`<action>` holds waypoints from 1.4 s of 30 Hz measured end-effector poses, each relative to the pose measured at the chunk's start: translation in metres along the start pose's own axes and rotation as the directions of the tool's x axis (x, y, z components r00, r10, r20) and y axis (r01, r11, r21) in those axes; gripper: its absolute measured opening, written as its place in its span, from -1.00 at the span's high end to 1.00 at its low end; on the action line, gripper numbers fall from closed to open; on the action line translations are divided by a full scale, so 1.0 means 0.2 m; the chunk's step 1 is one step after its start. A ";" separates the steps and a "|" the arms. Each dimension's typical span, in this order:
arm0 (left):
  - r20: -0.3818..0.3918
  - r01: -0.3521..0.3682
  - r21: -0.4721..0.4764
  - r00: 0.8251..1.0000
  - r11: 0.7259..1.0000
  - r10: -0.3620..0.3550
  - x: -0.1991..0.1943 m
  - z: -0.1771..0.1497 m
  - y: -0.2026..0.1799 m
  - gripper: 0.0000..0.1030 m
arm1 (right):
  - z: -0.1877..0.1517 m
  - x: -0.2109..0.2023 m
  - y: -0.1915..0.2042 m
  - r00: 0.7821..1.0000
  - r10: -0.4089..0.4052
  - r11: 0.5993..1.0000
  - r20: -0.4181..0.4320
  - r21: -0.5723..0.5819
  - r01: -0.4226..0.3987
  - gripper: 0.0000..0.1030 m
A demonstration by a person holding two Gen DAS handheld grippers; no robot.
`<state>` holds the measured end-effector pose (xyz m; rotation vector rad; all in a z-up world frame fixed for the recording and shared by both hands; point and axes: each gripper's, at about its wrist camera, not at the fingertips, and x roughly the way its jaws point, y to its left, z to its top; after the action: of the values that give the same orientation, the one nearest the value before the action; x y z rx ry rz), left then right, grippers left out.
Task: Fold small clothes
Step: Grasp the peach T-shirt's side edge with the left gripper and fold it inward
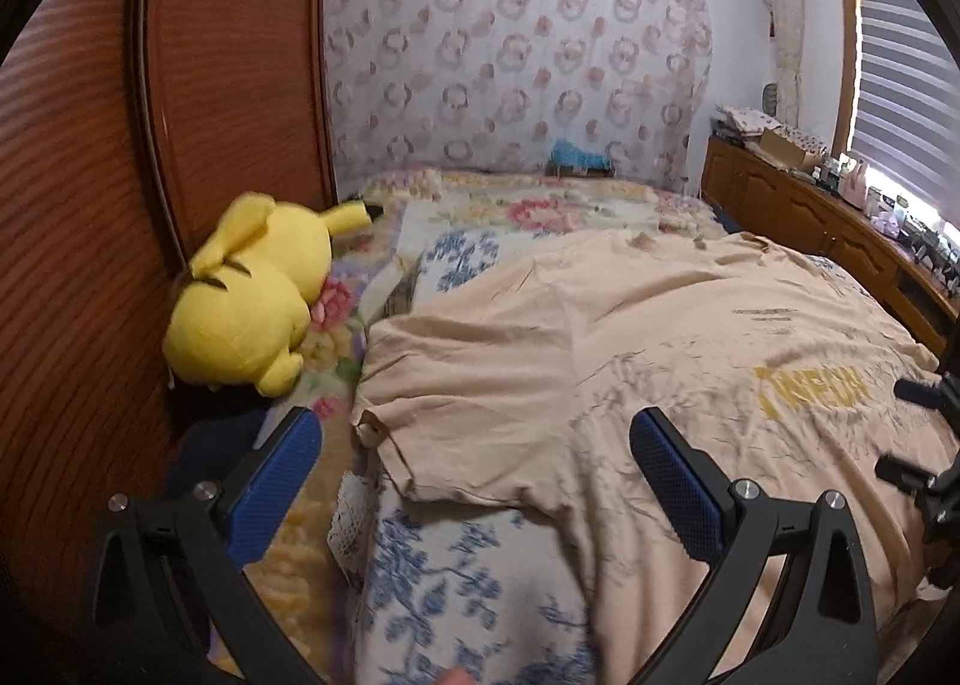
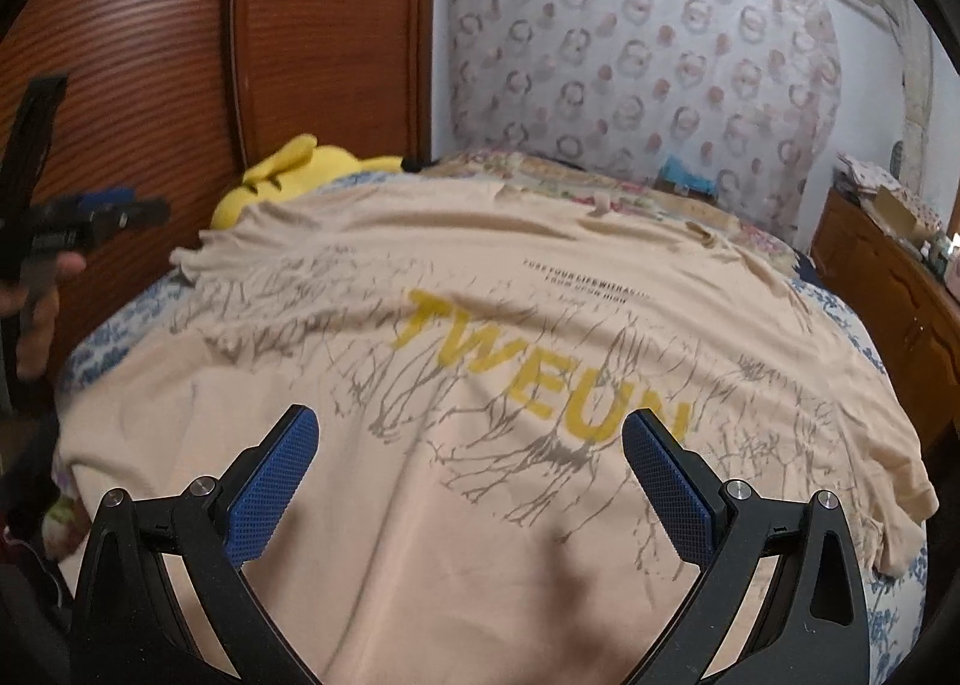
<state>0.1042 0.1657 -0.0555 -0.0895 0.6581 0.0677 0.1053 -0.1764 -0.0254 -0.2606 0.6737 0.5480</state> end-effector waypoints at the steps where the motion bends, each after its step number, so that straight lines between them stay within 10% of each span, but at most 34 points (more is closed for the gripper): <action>1: -0.015 0.006 -0.004 1.000 1.000 -0.006 0.02 0.01 0.02 -1.00 | 0.00 0.02 0.00 1.000 0.005 1.000 -0.018 0.001 -0.005 -1.00; 16: -0.281 0.085 -0.149 0.952 0.985 -0.124 0.43 0.02 0.23 -0.09 | -0.02 0.02 -0.01 1.000 0.001 1.000 -0.006 0.013 -0.001 -1.00; 25: -0.288 0.011 0.027 0.958 1.000 -0.003 0.38 0.04 0.15 0.95 | -0.02 0.02 -0.02 1.000 0.000 1.000 -0.006 0.017 0.000 -1.00; 33: -0.203 0.089 0.120 0.977 0.989 -0.064 0.23 0.24 -0.07 0.98 | -0.02 0.02 -0.02 1.000 -0.002 1.000 0.000 0.021 0.002 -1.00; 42: -0.207 0.245 0.256 0.959 0.935 -0.194 0.14 0.40 -0.54 0.87 | -0.02 0.02 -0.02 1.000 -0.003 1.000 0.002 0.024 0.003 -1.00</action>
<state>0.1853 0.0670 -0.0035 0.1055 0.8270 -0.2536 0.1078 -0.1800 -0.0317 -0.2383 0.6777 0.5370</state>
